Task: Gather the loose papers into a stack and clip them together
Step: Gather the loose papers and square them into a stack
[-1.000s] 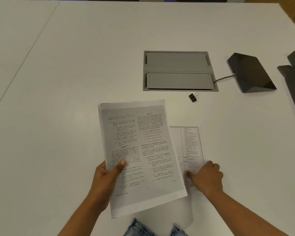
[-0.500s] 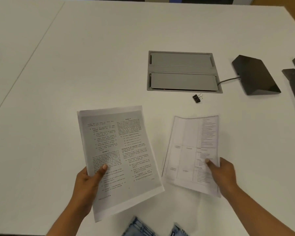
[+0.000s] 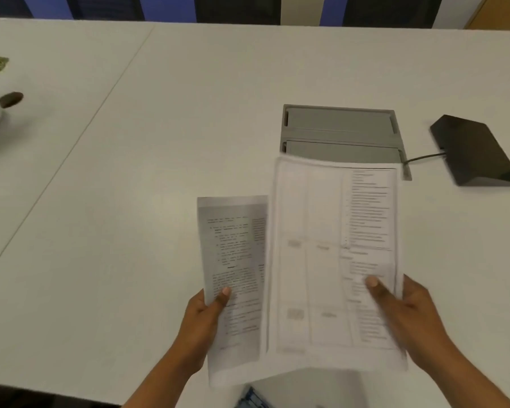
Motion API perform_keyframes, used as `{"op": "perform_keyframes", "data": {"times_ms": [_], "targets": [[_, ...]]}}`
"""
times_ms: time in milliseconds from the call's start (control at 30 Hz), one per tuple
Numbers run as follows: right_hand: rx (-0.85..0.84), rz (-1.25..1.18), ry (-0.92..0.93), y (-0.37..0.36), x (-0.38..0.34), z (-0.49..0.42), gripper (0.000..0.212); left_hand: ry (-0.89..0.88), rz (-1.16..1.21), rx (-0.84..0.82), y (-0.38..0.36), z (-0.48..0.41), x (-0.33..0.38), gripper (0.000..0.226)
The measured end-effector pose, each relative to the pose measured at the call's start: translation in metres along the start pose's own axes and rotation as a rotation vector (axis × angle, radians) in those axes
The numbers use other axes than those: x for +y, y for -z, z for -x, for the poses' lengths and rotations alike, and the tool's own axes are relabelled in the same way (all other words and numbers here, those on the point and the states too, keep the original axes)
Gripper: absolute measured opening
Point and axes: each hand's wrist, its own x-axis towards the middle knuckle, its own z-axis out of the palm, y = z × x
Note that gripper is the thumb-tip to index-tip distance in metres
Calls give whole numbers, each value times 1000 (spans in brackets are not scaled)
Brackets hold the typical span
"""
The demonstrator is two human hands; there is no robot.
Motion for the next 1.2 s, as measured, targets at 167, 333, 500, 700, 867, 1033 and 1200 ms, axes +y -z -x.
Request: {"op": "perform_keyframes", "data": {"times_ms": [167, 333, 500, 700, 867, 1033, 1200], "targets": [[-162, 139, 91, -27, 5, 9, 25, -1, -88, -91, -18, 5, 1, 19], [61, 508, 218, -33, 14, 9, 39, -28, -112, -135, -32, 11, 7, 25], [-102, 145, -76, -18, 14, -3, 52, -20, -127, -171, -52, 22, 15, 31], [-174, -66, -28, -2, 12, -10, 16, 102, 152, -69, -73, 23, 24, 66], [-182, -84, 81, 8, 8, -24, 21, -140, 111, -72, -82, 1, 48, 55], [-139, -40, 187, 3, -8, -46, 22, -262, 56, -76, -99, -29, 78, 30], [-62, -45, 249, -5, -24, -65, 22, -461, -36, -106, -104, -49, 90, 23]]}}
